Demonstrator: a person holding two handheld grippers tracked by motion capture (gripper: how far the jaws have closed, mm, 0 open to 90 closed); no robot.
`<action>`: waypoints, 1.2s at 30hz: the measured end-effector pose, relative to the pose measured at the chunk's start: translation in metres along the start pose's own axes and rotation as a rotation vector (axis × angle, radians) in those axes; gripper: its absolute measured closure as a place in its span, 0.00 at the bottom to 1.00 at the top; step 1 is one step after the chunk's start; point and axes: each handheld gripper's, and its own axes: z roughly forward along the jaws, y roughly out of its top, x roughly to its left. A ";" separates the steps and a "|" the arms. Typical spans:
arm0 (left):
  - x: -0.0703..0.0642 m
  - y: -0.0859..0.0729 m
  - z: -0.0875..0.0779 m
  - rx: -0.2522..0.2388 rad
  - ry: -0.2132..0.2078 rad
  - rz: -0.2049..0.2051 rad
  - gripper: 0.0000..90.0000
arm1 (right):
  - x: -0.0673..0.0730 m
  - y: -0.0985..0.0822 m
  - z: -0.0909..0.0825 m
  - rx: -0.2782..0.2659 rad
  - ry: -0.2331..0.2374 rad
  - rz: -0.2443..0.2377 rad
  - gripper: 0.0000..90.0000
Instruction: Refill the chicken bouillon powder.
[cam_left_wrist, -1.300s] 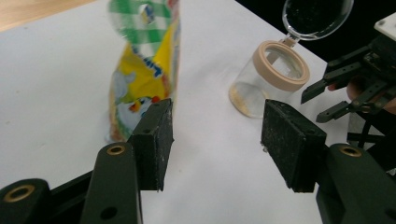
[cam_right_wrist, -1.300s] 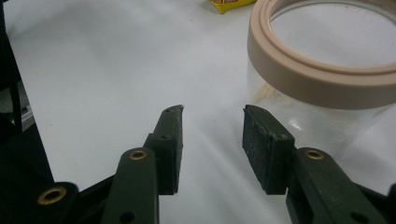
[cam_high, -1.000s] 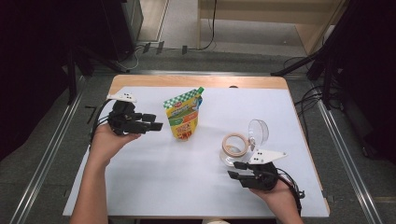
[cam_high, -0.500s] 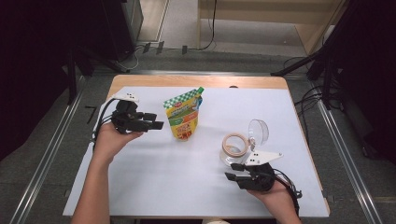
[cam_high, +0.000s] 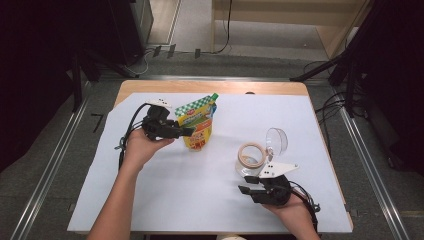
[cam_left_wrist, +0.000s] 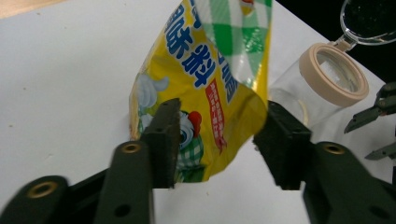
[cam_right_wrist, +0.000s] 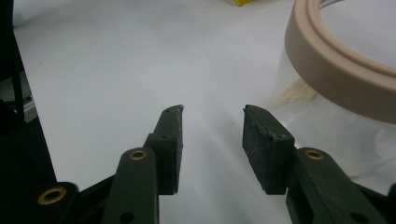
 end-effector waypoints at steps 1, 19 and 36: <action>0.000 0.001 0.002 -0.005 -0.002 -0.007 0.64 | 0.000 0.000 0.001 -0.001 0.001 -0.001 0.66; -0.002 -0.001 0.019 -0.037 0.015 -0.003 0.99 | 0.017 0.006 0.025 -0.022 0.055 -0.011 0.64; -0.024 0.012 -0.020 -0.005 -0.092 0.046 1.00 | 0.025 0.008 0.052 -0.058 0.069 0.008 0.62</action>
